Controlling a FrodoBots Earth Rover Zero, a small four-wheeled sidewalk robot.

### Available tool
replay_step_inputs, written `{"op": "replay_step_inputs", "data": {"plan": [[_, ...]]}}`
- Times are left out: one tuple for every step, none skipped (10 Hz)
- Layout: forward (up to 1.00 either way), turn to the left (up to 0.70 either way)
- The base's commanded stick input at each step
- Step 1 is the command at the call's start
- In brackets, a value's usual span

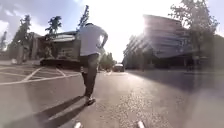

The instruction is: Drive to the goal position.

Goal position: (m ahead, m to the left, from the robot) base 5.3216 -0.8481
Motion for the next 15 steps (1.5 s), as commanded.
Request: {"op": "replay_step_inputs", "data": {"plan": [[0.7, 0.0], [0.7, 0.0], [0.7, 0.0], [0.7, 0.0], [0.7, 0.0], [0.7, 0.0], [0.7, 0.0], [0.7, 0.0], [0.7, 0.0], [0.7, 0.0], [0.7, 0.0], [0.7, 0.0], [0.7, 0.0], [0.7, 0.0], [0.7, 0.0]]}}
